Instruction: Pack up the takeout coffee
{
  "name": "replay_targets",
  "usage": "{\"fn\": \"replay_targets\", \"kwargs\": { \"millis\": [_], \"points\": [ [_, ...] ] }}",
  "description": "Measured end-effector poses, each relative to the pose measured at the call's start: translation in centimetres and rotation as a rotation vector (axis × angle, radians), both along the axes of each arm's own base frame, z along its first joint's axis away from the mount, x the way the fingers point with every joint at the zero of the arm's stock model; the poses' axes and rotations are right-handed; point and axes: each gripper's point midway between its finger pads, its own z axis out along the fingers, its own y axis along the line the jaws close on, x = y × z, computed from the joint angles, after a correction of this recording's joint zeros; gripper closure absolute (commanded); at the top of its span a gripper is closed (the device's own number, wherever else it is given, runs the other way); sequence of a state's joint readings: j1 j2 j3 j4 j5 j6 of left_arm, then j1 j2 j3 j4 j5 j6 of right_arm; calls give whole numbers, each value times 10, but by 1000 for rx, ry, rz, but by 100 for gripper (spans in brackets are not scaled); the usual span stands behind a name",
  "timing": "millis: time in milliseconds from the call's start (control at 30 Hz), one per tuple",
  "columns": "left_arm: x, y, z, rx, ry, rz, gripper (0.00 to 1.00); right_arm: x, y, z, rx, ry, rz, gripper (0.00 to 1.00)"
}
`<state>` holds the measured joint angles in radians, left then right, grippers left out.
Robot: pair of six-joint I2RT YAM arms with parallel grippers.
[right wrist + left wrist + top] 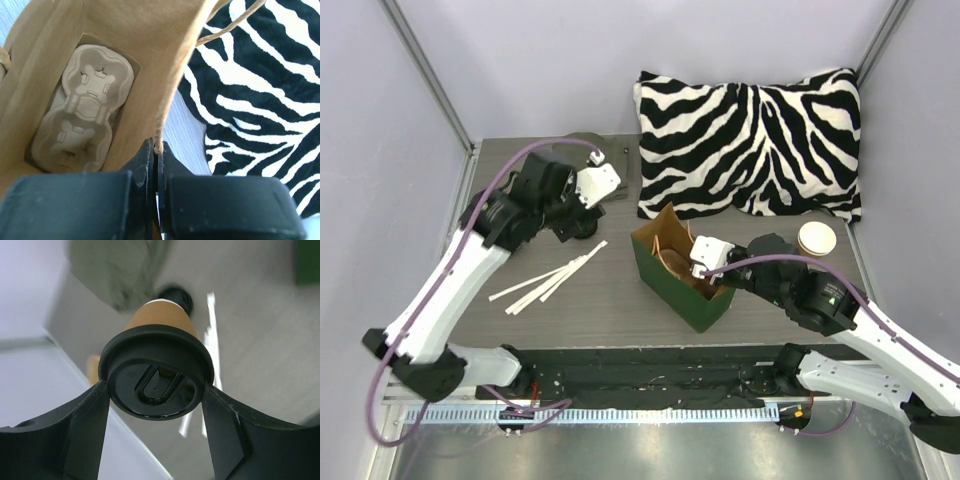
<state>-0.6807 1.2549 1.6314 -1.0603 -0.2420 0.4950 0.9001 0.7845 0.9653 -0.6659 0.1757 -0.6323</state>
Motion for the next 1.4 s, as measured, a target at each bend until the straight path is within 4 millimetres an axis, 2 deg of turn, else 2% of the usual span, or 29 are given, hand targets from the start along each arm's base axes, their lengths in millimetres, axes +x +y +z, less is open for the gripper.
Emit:
{"fn": "replay_targets", "kwargs": {
  "millis": [100,133,267,433,567,700,900,1033,1200,1300,1400],
  "points": [
    [6,16,-57,24,266,98,100,1,-4,-1,-7,4,-13,99],
    [4,16,-69,30,324,107,100,1,-4,-2,-8,5,-15,99],
    [-23,10,-121,14,552,125,100,2,-5,-2,-12,5,-15,99],
    [-48,10,-161,-3,696,180,99,2,-5,-3,-13,6,-15,99],
    [-54,9,-186,-20,742,242,99,2,-4,-3,-16,6,-14,99],
    [-48,9,-201,-38,723,292,97,3,-4,-4,-20,8,-14,99],
    [-38,2,-213,-49,659,318,88,4,-4,-4,-20,8,-16,99],
    [-36,-4,-218,-47,639,311,74,3,-4,-4,-20,8,-16,99],
    [-32,-8,-218,-62,620,304,63,4,-4,-4,-20,8,-17,99],
    [-29,-10,-219,-76,607,298,53,4,-4,-4,-20,8,-17,99],
    [-29,-11,-219,-90,594,294,49,4,-4,-4,-20,8,-17,99]
  ]
}}
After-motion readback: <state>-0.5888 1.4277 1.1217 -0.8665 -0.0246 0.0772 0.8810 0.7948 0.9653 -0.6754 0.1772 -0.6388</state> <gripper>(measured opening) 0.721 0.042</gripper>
